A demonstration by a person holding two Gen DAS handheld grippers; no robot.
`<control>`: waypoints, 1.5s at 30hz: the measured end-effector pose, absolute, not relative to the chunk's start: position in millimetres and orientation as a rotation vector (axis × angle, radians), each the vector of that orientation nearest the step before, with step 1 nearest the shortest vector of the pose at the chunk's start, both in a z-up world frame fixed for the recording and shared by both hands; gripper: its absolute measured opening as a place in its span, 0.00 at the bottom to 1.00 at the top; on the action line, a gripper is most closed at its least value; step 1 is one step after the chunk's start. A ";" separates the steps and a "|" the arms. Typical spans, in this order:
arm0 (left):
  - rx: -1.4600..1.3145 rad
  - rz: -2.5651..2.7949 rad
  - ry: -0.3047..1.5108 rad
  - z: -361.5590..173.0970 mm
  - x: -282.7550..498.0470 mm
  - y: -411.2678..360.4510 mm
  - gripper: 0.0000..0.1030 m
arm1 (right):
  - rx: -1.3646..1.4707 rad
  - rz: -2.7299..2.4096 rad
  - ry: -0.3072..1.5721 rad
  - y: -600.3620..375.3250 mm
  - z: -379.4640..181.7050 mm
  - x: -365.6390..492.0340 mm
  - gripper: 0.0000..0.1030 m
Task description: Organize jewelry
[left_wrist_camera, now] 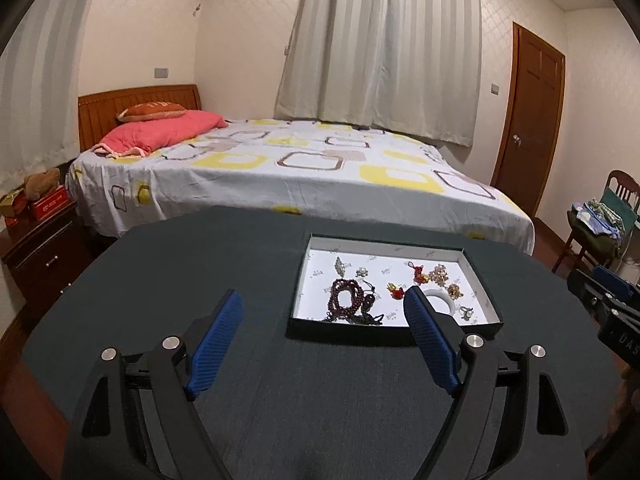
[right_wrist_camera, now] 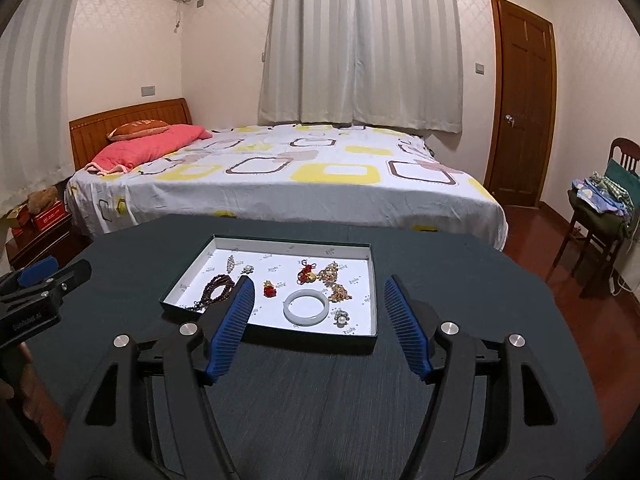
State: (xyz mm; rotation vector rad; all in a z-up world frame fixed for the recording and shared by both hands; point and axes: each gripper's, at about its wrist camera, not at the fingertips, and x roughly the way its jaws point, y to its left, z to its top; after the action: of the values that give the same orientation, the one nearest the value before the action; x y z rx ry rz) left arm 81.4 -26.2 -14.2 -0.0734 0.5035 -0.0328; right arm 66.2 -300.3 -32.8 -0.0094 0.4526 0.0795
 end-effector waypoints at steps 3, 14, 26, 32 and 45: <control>-0.069 -0.023 0.496 -12.7 75.5 -24.2 0.78 | -0.009 0.079 0.451 -299.6 -32.5 63.5 0.64; -0.062 -0.031 0.473 -6.2 64.7 -26.0 0.78 | 0.000 0.069 0.414 -299.1 -19.4 48.6 0.64; -0.065 -0.036 0.431 7.6 54.3 -27.6 0.78 | 0.004 0.061 0.389 -301.7 -9.6 44.3 0.64; -0.066 -0.036 0.433 9.0 52.0 -27.2 0.78 | 0.003 0.061 0.384 -301.4 -8.7 43.1 0.64; -0.077 -0.023 0.438 9.0 55.6 -25.7 0.78 | 0.001 0.061 0.382 -299.9 -7.5 42.0 0.64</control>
State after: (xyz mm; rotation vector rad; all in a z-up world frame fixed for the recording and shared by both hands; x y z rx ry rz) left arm 55.6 -25.7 9.0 -0.0773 0.4380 -0.0228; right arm 42.0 -299.9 -7.5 0.0008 0.3816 0.0611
